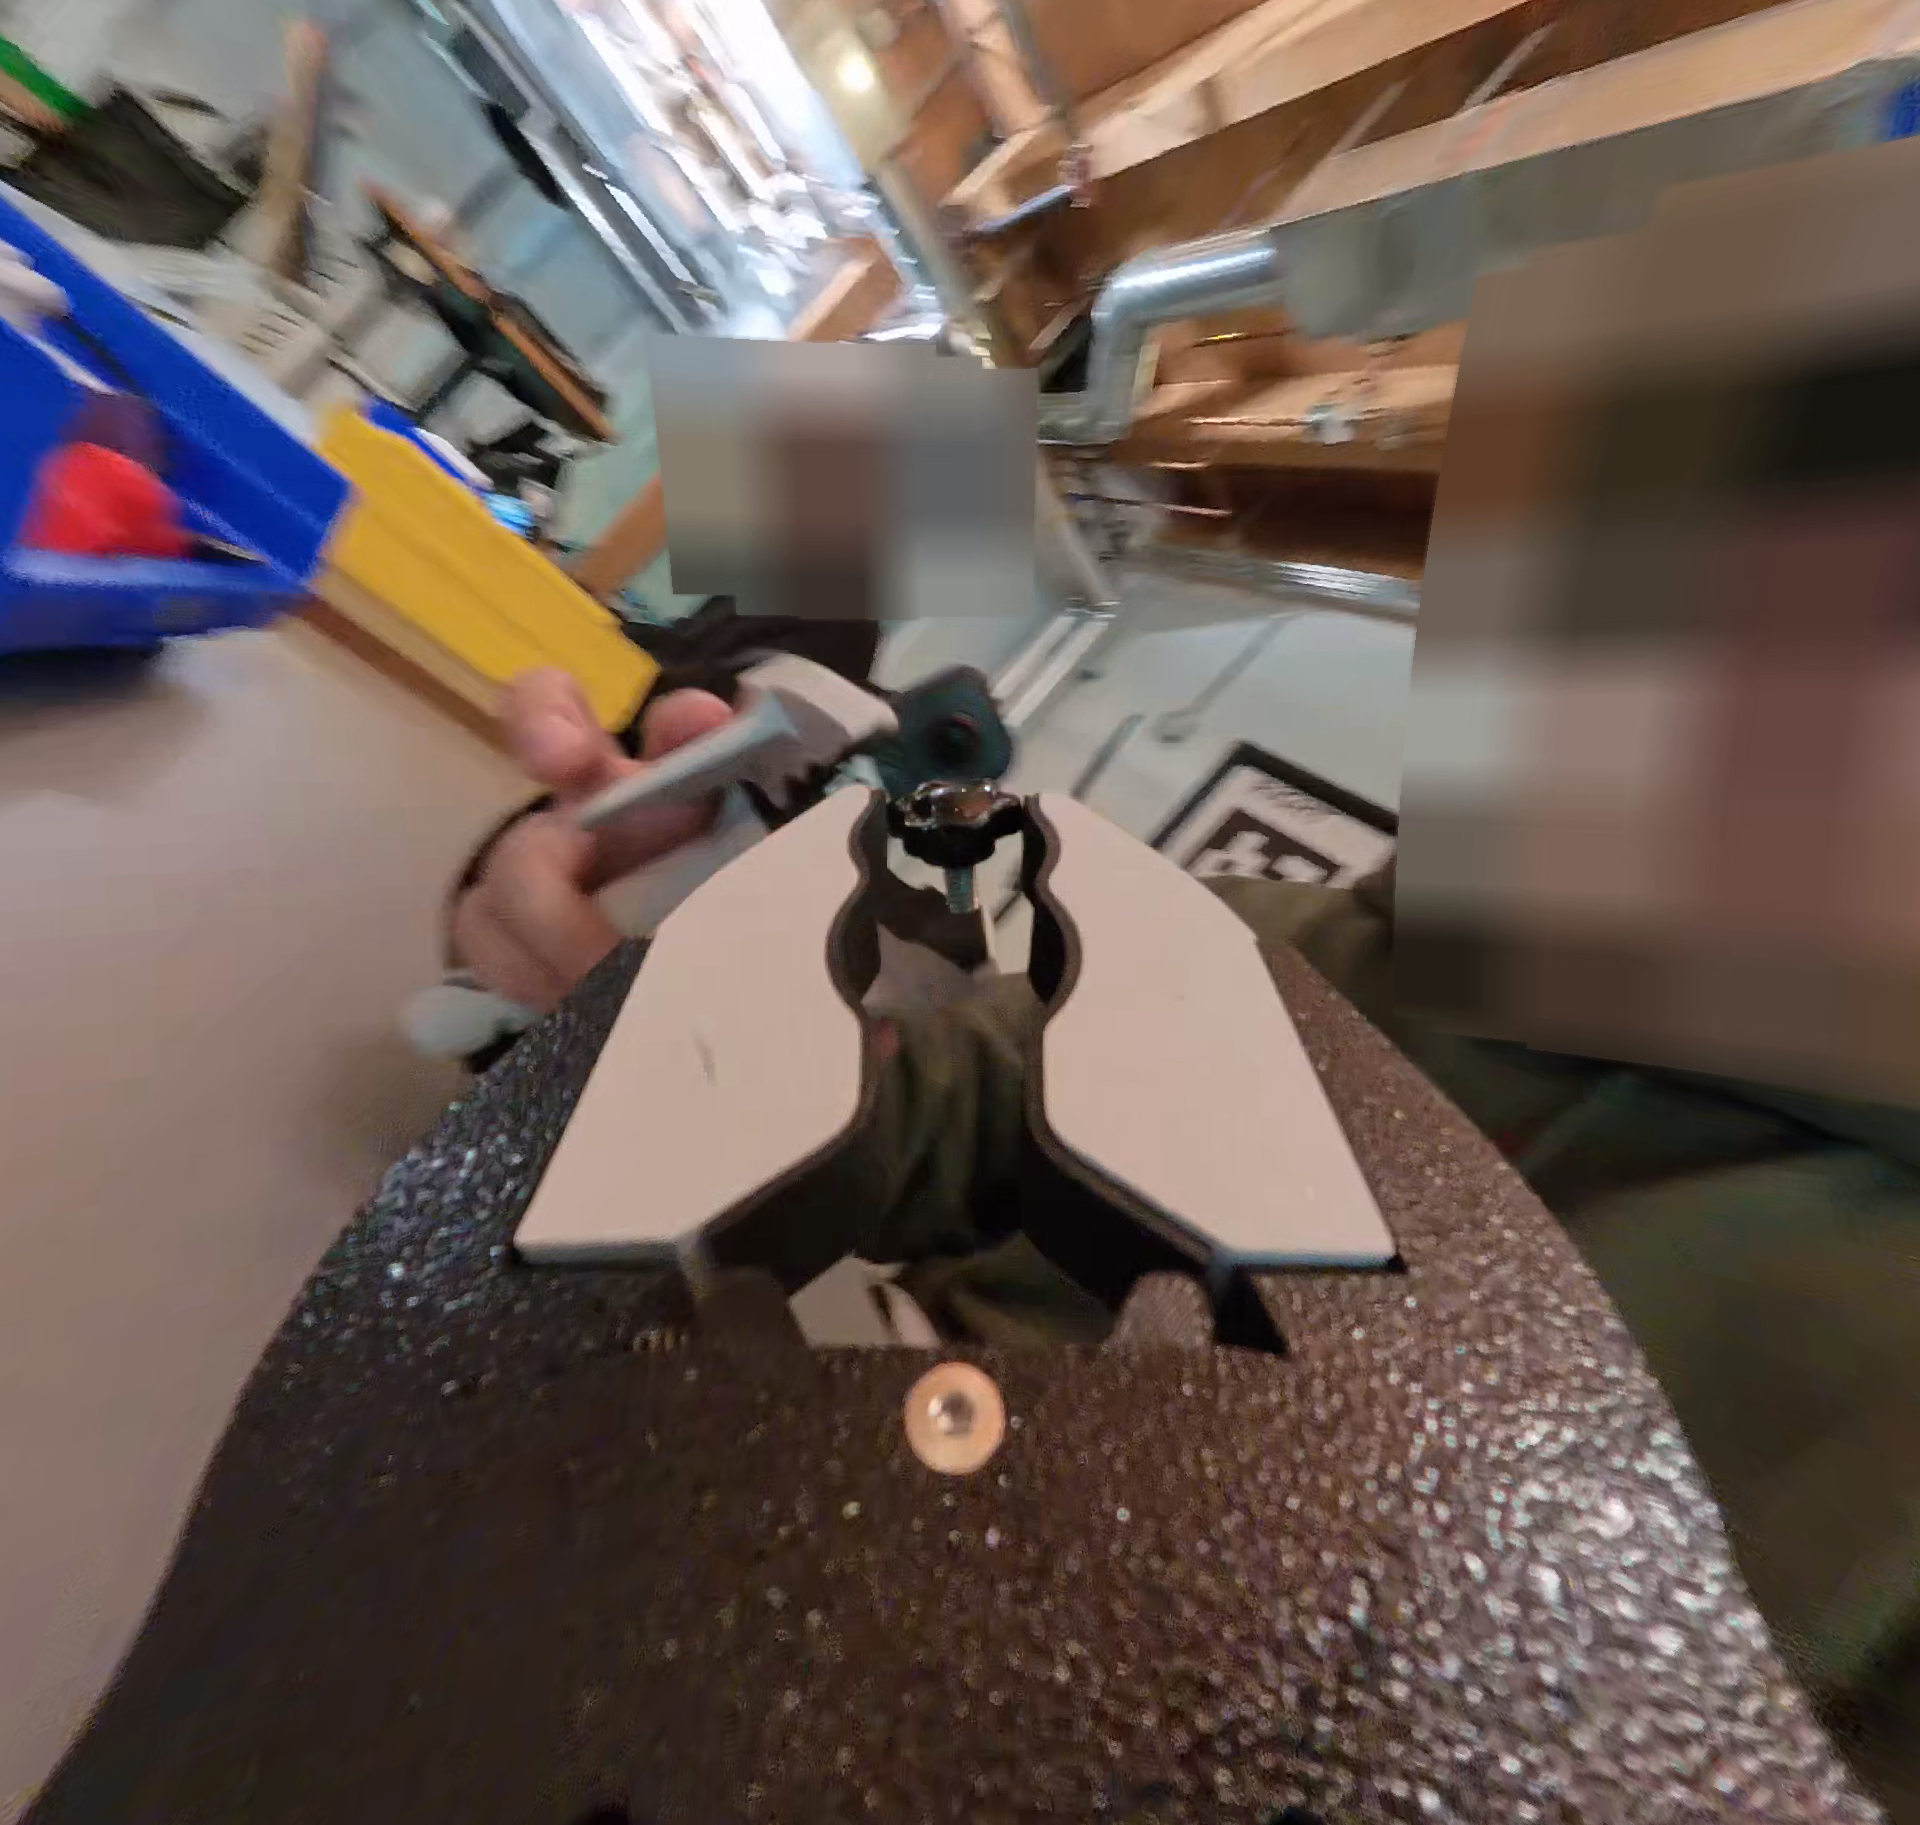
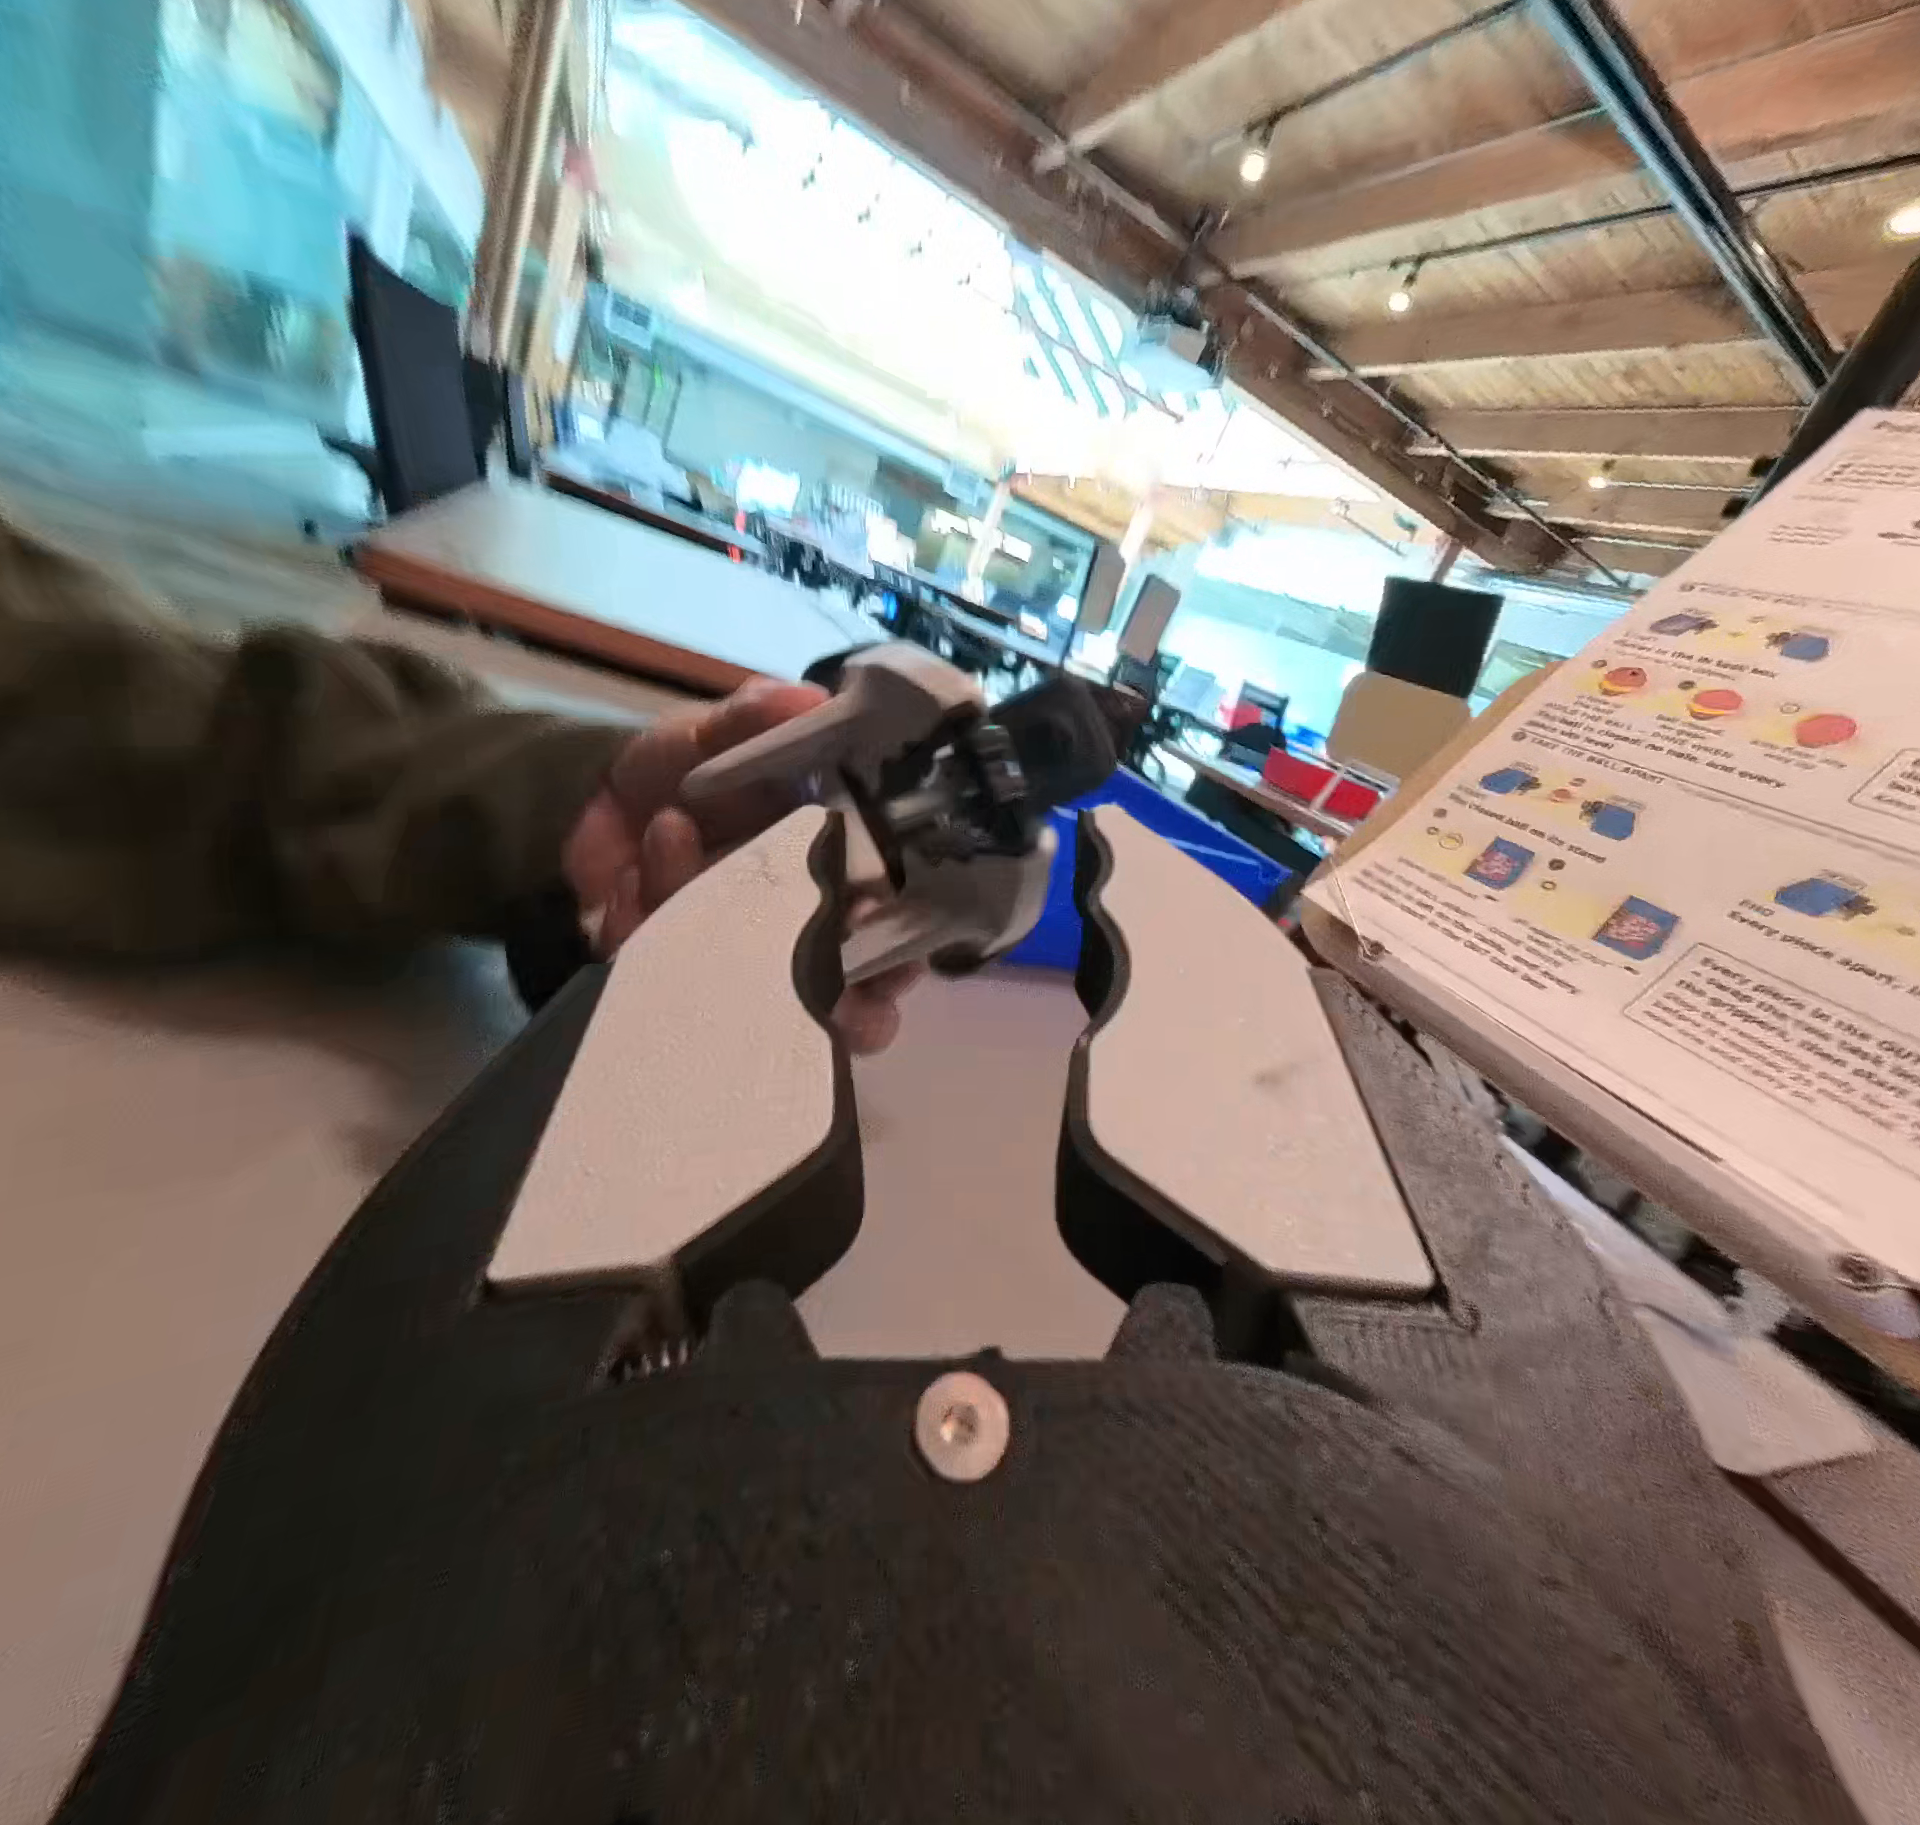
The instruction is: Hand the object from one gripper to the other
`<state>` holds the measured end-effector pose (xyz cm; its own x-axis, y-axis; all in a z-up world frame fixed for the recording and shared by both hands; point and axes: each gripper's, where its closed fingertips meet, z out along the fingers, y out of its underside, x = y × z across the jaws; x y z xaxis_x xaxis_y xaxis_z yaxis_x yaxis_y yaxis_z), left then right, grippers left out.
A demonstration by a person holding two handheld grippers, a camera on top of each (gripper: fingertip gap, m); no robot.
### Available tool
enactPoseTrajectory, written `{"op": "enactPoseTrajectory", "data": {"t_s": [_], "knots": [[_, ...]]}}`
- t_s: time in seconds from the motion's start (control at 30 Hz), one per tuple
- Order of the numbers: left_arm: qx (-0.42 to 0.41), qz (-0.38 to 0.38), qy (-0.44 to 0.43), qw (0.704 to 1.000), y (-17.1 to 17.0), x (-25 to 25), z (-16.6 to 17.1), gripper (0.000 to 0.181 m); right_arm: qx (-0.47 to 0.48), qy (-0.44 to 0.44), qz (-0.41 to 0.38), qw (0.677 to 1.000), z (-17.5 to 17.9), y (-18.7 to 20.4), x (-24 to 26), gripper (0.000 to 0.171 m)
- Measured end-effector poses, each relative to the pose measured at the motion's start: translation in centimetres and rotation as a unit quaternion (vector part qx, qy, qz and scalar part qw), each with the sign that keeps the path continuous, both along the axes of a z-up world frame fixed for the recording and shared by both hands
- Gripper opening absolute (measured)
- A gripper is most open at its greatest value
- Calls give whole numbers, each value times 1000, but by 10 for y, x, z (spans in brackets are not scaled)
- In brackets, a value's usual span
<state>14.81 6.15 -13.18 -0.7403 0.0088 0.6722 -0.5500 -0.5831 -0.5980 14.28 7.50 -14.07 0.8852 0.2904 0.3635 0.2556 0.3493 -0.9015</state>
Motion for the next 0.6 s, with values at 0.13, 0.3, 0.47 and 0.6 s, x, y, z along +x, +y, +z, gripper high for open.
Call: {"op": "enactPoseTrajectory", "data": {"t_s": [0.13,0.3,0.47,0.6], "knots": [[-22,-35,5,999,-11,-3,0,24,27,-3,13,1000,7,-7,0,44],[-13,-19,5,1000,-4,-1,-2,24,22,-31,20,999,2,-6,-7,37],[-14,-7,19,1000,0,3,-7,24,-4,-64,-21,998,-6,2,1,25],[36,61,25,997,8,17,-18,25,-29,-104,-82,991,-15,10,13,24]]}}
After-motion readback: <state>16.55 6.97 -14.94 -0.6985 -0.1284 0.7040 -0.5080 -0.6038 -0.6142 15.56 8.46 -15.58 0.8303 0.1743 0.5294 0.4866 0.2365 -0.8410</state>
